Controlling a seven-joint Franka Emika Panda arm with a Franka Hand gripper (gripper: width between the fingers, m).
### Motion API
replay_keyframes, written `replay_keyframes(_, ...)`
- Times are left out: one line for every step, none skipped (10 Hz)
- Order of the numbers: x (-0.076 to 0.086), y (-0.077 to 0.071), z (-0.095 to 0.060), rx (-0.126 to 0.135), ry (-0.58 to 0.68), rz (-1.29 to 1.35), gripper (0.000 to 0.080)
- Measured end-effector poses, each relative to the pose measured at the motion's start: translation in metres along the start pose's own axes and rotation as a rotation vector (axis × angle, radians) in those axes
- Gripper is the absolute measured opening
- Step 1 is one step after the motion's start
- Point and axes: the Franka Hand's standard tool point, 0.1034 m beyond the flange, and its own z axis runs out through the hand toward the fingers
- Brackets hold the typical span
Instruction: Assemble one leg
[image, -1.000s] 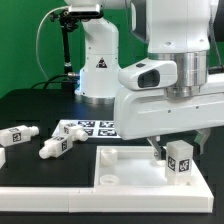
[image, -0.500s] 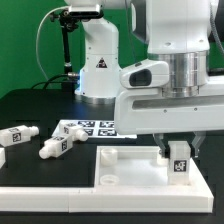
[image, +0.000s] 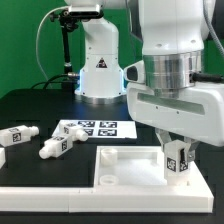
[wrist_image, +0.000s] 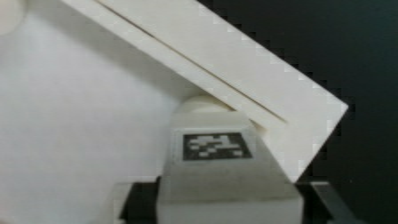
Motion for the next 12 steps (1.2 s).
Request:
replay_keyframes(-0.0005,0.0001,0.0002,0.002,-0.004,0.074,0.0287)
replay_keyframes(-0.0006,0.0,0.0002,0.002,-0.004,0.105,0.0287)
replay_keyframes(-0.0014,0.0001,0.0002,0.003,-0.012,0.238,0.0287)
replay_keyframes(-0.0009,0.0005,-0.0003,-0.001,-0.015,0.388,0.0287)
replay_keyframes(-0.0007,0.0,-0.0005,0.006,-0.037,0.542,0.0287)
replay_keyframes(0.0,-0.0009,0.0001,0.017,-0.064,0.693,0.0287)
replay_keyframes(0.0003,-0.0022,0.0005,0.026,-0.076,0.759,0.0287)
replay_keyframes(-0.0002,-0.0035,0.0003,0.032,-0.086,0.86,0.0287)
replay_keyframes(-0.0007,-0.0041,0.0004,0.036,-0.083,0.886,0.0287)
replay_keyframes(-0.0005,-0.0042,0.0003,0.037,-0.078,0.917,0.0287)
replay_keyframes(-0.0006,-0.0041,0.0005,0.037,-0.077,0.908,0.0295)
replay_keyframes(-0.0007,-0.0038,0.0012,0.036,-0.077,0.902,0.0295)
